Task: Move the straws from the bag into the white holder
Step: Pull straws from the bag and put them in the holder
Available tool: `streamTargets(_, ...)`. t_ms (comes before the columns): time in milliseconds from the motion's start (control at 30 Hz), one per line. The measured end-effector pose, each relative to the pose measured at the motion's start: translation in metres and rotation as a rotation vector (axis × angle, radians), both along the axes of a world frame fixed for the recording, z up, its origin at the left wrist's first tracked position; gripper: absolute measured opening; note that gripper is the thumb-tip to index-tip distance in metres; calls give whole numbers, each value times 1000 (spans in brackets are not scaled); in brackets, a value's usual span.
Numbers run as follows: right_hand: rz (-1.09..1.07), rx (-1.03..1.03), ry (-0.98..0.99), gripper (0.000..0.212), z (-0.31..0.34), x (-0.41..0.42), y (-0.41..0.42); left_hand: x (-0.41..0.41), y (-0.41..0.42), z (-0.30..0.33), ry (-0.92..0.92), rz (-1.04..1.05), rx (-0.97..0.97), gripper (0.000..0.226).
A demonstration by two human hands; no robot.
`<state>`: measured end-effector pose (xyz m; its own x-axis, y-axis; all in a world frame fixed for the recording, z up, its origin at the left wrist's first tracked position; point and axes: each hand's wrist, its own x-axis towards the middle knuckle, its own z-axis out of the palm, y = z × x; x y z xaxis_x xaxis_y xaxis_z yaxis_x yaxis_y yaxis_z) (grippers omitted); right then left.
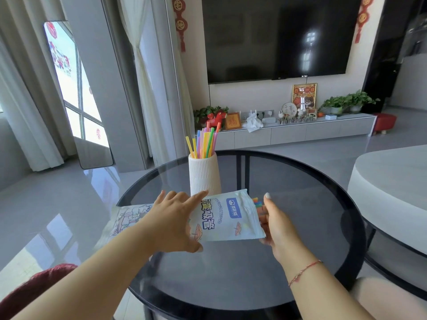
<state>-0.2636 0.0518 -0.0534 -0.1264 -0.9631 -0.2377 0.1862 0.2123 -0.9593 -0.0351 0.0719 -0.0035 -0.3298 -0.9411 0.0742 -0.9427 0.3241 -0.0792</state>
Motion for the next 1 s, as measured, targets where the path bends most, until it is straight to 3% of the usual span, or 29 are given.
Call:
streamTargets(233,25,-111,211,35,-4,5,0,3,0,-11,32,6,11,116)
streamTargets(733,-3,-194,387,25,-7,-11,-6,10,2,-14,48,5,34,112)
streamTargets(1000,174,-201,430,18,2,-17,-4,11,5,-24,77,3,59,111)
